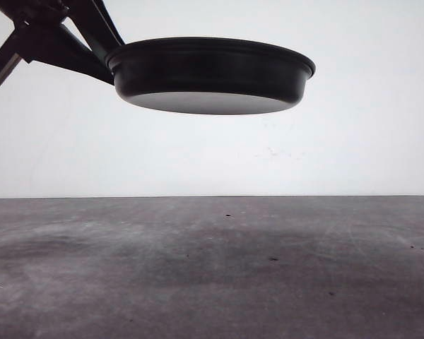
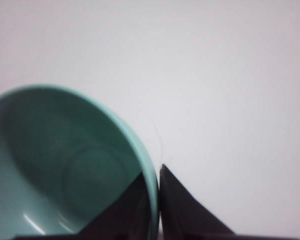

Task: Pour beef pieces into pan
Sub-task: 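Lower the empty bowl onto the table and release with the right gripper, then lower the pan onto the table and release the handle with the left gripper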

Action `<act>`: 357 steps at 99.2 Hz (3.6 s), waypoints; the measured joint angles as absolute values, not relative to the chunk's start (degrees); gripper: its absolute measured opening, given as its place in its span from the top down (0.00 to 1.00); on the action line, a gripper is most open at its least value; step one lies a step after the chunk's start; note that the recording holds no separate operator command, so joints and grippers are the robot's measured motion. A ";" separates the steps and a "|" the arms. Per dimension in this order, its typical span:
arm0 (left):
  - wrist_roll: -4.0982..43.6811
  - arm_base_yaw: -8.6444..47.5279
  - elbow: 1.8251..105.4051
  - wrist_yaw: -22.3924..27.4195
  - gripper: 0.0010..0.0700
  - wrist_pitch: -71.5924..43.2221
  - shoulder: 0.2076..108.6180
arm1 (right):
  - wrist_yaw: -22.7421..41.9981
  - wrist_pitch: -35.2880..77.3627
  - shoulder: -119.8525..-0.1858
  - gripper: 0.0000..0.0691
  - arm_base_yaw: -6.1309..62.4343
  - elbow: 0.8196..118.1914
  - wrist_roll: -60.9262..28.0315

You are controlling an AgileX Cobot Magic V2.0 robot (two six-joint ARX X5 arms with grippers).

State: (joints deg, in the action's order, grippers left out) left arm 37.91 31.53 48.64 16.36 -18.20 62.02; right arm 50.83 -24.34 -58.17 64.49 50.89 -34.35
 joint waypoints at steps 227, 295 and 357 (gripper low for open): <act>33.78 20.84 48.71 21.02 0.94 -0.93 92.16 | -3.05 52.12 -28.10 0.98 22.85 66.06 21.12; 33.58 18.90 49.65 15.22 0.08 -4.34 73.84 | -0.71 52.31 -27.79 0.98 22.85 65.95 21.23; 16.88 18.87 60.03 -6.85 0.98 -36.73 38.92 | 11.86 45.69 -27.38 0.98 22.85 61.98 1.98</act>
State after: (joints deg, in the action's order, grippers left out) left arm 16.88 18.87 60.03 -6.85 -36.73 38.92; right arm 11.86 45.69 -27.38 22.85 61.98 1.98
